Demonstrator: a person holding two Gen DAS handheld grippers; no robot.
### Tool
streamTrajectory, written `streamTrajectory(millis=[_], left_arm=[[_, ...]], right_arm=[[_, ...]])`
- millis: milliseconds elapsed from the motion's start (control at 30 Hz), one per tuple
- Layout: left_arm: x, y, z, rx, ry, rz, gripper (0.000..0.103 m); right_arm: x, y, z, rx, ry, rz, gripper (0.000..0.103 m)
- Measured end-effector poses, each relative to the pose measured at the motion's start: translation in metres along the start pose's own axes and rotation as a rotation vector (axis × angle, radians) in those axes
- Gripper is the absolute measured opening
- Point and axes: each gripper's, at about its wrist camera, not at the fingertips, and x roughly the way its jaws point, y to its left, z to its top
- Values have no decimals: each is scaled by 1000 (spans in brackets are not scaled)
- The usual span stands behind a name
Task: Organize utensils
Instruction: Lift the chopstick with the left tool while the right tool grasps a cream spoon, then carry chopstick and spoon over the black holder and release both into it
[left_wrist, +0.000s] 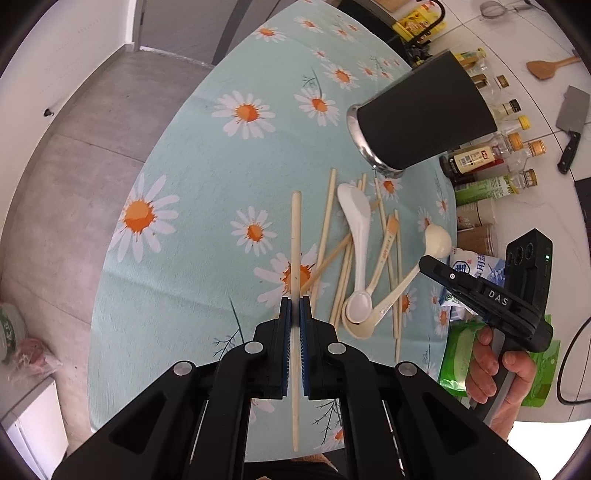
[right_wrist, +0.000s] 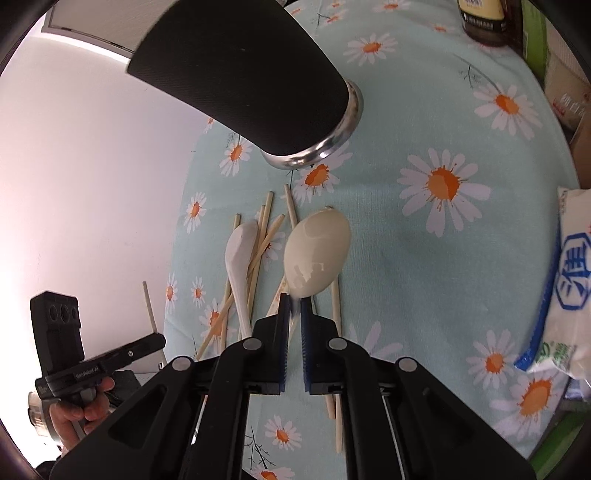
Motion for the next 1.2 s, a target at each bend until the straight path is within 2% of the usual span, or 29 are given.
streamTrajectory(millis=[400,633,767,900,1200], left_arm=[[-1,3,17,112,22,-48,4],[-16,0,31,209,-4,-76,4],[-31,-8,40,275,-43,-112,4],[-49,-22,50,364,-117,-126,4],[-89,-54,75,449,-278,-188,4]], right_arm=[[-36,45,-31,-67,-113,-164,6],[-58,76,-42,-81,-189,-247,6],[-65,100,-45,-96,-234,-284,6],[-72,122,-48,-104,-284,-321,6],[-87,161,-33,-180,-373,-333,6]])
